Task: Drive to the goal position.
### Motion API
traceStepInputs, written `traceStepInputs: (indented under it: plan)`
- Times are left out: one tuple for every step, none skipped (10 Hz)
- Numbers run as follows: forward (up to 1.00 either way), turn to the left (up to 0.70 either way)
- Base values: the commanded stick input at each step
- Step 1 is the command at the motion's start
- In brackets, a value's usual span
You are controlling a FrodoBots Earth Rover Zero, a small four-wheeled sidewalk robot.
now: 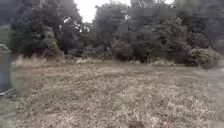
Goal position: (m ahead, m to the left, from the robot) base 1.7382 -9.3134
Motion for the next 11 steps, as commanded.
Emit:
traceStepInputs:
  plan:
    - [0.0,0.0]
    - [0.0,0.0]
    - [0.0,0.0]
    - [0.0,0.0]
    - [0.0,0.0]
    - [0.0,-0.45]
    - [0.0,-0.45]
    - [0.0,-0.45]
    - [0.16,0.0]
    - [0.34,0.0]
    - [0.45,0.0]
